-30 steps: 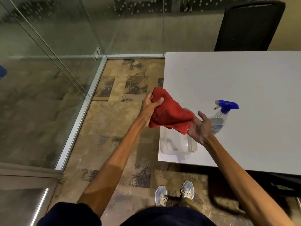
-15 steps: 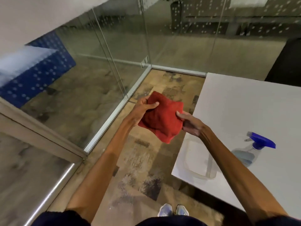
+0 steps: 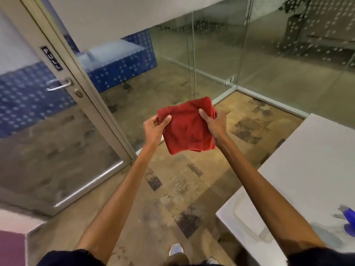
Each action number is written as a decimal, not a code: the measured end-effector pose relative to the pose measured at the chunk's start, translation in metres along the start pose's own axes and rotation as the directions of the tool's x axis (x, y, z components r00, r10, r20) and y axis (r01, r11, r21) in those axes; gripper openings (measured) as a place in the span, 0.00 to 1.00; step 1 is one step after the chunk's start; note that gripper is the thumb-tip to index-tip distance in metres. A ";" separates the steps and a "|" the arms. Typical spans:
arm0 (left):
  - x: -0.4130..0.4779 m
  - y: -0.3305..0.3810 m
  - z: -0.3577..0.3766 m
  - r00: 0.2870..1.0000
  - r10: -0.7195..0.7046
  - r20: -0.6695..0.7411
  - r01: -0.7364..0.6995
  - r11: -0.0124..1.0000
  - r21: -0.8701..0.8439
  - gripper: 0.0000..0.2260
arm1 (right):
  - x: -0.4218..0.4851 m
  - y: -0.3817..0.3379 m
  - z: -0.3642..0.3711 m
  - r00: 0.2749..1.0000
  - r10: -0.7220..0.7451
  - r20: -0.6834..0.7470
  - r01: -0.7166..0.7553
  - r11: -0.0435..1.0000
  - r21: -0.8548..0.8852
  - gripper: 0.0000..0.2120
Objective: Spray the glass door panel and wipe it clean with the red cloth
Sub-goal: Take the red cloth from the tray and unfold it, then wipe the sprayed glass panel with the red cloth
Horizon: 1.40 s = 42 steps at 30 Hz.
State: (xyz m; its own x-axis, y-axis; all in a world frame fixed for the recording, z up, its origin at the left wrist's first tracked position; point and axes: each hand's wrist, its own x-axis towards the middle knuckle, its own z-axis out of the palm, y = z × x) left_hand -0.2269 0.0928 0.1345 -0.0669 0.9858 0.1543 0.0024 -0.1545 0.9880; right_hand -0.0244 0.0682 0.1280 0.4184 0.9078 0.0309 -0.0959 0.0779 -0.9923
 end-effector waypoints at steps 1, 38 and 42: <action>-0.001 0.004 -0.011 0.998 0.021 -0.051 -0.021 1.000 0.005 0.08 | -0.002 -0.003 0.012 1.000 -0.027 0.011 0.027 1.000 -0.010 0.11; -0.055 0.107 -0.489 0.869 0.006 -0.495 0.016 0.999 0.040 0.24 | -0.181 -0.038 0.464 0.940 -0.169 0.296 0.149 0.985 0.090 0.13; -0.056 0.109 -0.536 0.791 0.038 -0.611 -0.043 0.999 0.007 0.24 | -0.200 -0.041 0.504 0.892 -0.222 0.393 0.209 0.975 0.075 0.13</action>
State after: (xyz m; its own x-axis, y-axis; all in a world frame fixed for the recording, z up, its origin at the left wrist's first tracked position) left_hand -0.7580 -0.0148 0.2298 -0.6626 0.7327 0.1551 0.0121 -0.1966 0.9804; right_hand -0.5598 0.0912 0.2224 0.0394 0.9548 0.2945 -0.0741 0.2967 -0.9521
